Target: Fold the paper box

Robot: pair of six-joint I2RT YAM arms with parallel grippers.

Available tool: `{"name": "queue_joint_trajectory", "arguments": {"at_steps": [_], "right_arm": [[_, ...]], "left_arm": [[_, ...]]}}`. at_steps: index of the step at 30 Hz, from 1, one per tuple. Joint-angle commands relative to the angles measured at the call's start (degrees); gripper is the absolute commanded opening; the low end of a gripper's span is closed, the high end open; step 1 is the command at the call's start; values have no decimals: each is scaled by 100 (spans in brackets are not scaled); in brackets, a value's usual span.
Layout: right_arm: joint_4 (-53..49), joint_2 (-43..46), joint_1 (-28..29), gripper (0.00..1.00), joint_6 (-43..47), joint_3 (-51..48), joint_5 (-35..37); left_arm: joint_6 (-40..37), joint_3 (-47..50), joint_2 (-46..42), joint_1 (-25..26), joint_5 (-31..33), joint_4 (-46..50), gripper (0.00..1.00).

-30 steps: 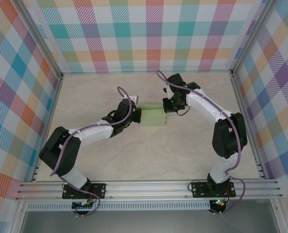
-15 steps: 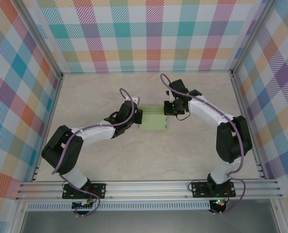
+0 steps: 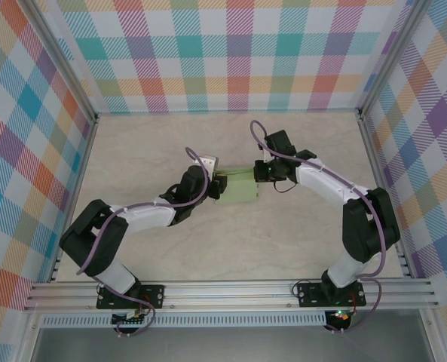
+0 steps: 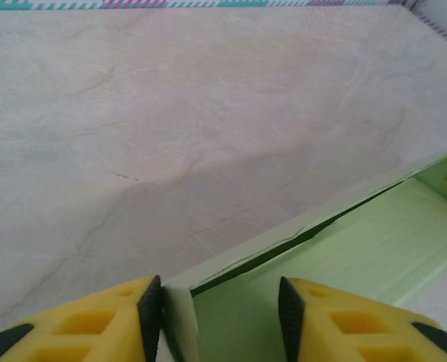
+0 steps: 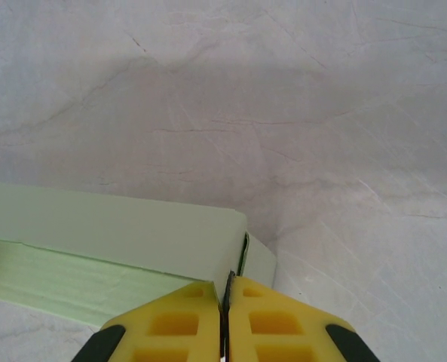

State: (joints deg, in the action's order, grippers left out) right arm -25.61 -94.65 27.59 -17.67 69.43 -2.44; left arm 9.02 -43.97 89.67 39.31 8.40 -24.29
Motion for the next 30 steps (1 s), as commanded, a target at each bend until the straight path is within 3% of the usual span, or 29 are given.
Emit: {"name": "queue_joint_trajectory", "arguments": {"at_steps": [1, 4, 5, 6, 10, 14, 19, 21, 26, 30], "right_arm": [[382, 87, 66, 8, 291, -32, -127], [469, 96, 58, 8, 469, -102, -73], [476, 87, 57, 8, 511, -105, -51], [488, 87, 56, 8, 549, -118, -29], [530, 55, 55, 8, 643, -166, -2], [565, 37, 53, 8, 652, -184, -19], [607, -12, 53, 8, 728, -201, -11], [610, -51, 53, 7, 747, -193, 6], [613, -106, 53, 7, 833, -184, 20], [565, -106, 53, 7, 918, -166, 26]], "left_arm": [[-511, 98, -547, 96, -378, -247, 56], [-826, 123, -879, 52, -479, -51, 67], [-921, 157, -1001, 34, -535, -30, 79], [-992, 229, -1140, 10, -522, -65, 100], [-889, 700, -1661, -221, -361, -615, 100], [-725, 615, -1795, -769, -607, -350, 100], [-1929, 462, -1566, -1074, -1377, -134, 100], [-2559, 556, -1448, -1202, -2077, -343, 100], [-4522, 280, -864, -1224, -3604, 618, 87], [-4686, 494, -567, -1224, -3439, -111, 91]]}}
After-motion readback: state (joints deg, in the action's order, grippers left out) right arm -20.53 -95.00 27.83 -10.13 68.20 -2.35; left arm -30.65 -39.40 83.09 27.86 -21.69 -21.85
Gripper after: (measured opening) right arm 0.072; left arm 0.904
